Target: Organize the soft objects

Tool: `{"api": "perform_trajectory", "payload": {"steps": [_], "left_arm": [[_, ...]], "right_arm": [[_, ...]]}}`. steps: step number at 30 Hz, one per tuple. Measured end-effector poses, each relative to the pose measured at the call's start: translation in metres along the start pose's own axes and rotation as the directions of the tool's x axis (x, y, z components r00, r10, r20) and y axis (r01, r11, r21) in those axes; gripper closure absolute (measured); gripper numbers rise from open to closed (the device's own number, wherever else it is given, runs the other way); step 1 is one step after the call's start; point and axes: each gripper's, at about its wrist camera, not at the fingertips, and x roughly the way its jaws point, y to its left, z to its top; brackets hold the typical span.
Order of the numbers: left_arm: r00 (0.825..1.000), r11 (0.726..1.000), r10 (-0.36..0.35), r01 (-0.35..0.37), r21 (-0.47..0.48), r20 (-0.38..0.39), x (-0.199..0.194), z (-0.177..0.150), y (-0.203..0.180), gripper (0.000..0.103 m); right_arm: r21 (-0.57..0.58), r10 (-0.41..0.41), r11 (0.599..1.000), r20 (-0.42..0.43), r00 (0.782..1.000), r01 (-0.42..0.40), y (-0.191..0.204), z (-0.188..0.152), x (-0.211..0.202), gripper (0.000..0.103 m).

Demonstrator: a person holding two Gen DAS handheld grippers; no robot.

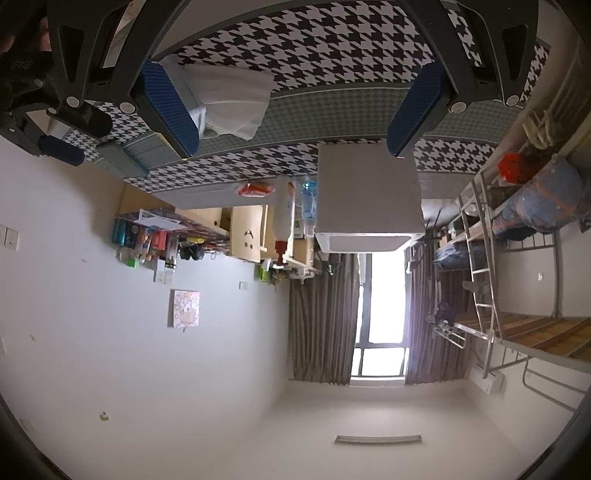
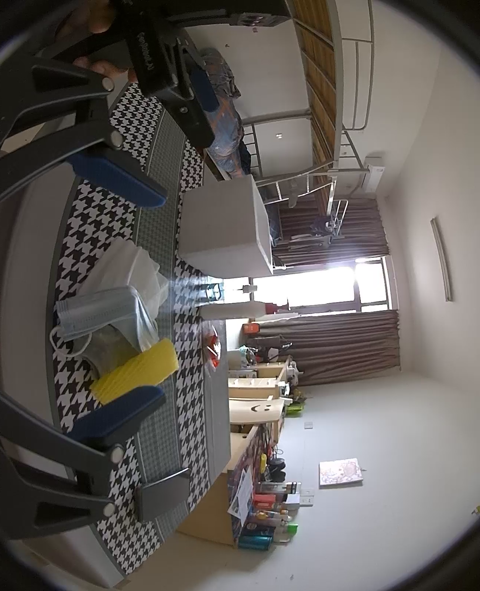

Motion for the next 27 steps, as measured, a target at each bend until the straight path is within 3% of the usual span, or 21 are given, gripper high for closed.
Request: {"api": "perform_trajectory", "payload": {"steps": [27], "left_arm": [[1.000,1.000,0.012,-0.012,0.007,-0.009,0.0009,-0.0019,-0.0017,0.001]], "right_arm": [[0.009,-0.001,1.000,0.002,1.000,0.001,-0.0018,-0.0021,-0.0001,0.004]]}}
